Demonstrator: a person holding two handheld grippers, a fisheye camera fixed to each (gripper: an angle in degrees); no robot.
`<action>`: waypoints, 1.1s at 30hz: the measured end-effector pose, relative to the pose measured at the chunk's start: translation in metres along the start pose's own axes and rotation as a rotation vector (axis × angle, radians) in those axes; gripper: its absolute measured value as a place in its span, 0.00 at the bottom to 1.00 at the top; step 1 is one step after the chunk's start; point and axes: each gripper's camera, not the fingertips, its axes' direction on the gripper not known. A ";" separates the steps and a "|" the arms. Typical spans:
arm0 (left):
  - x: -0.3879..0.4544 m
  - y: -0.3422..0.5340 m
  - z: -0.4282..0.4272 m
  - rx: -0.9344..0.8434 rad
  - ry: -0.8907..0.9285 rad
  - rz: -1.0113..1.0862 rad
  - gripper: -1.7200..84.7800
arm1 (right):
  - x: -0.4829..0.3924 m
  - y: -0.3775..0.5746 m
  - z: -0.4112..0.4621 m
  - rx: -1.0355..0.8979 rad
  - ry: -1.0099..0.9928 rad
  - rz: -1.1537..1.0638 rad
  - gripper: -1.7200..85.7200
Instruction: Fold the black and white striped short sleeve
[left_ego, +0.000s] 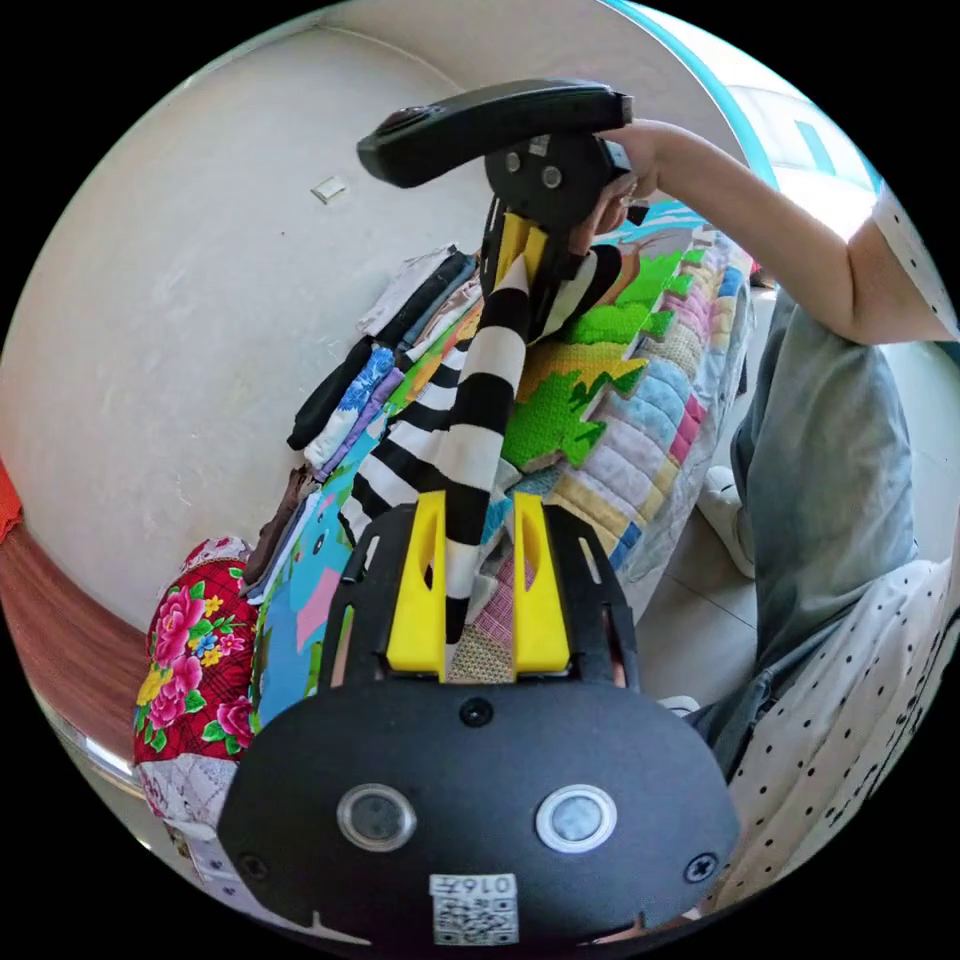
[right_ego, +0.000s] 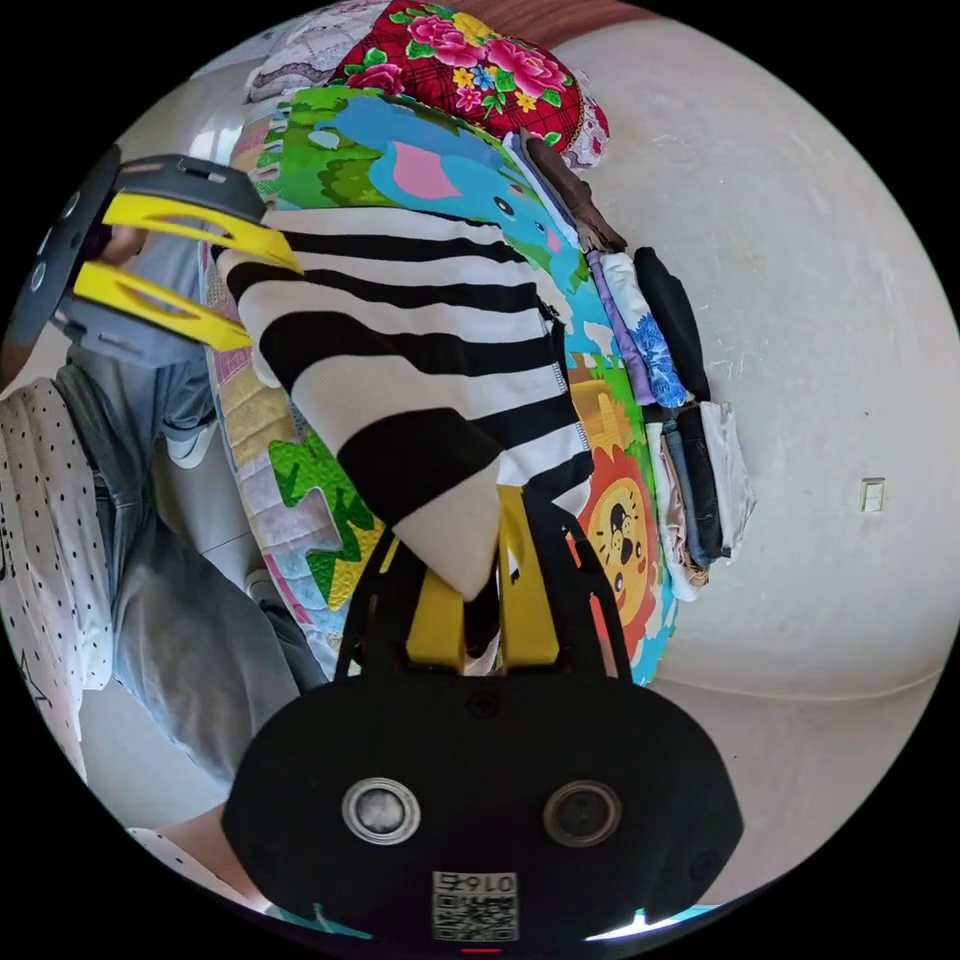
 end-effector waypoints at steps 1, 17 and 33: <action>0.002 -0.005 0.002 -0.005 -0.015 0.002 0.14 | 0.007 0.001 0.004 0.004 -0.003 0.006 0.07; -0.044 -0.063 0.072 -0.128 0.035 0.010 0.03 | 0.068 0.012 0.059 -0.016 0.058 -0.061 0.09; -0.085 -0.147 0.094 -0.003 0.480 0.403 0.02 | 0.067 0.041 0.055 -0.043 0.076 -0.290 0.07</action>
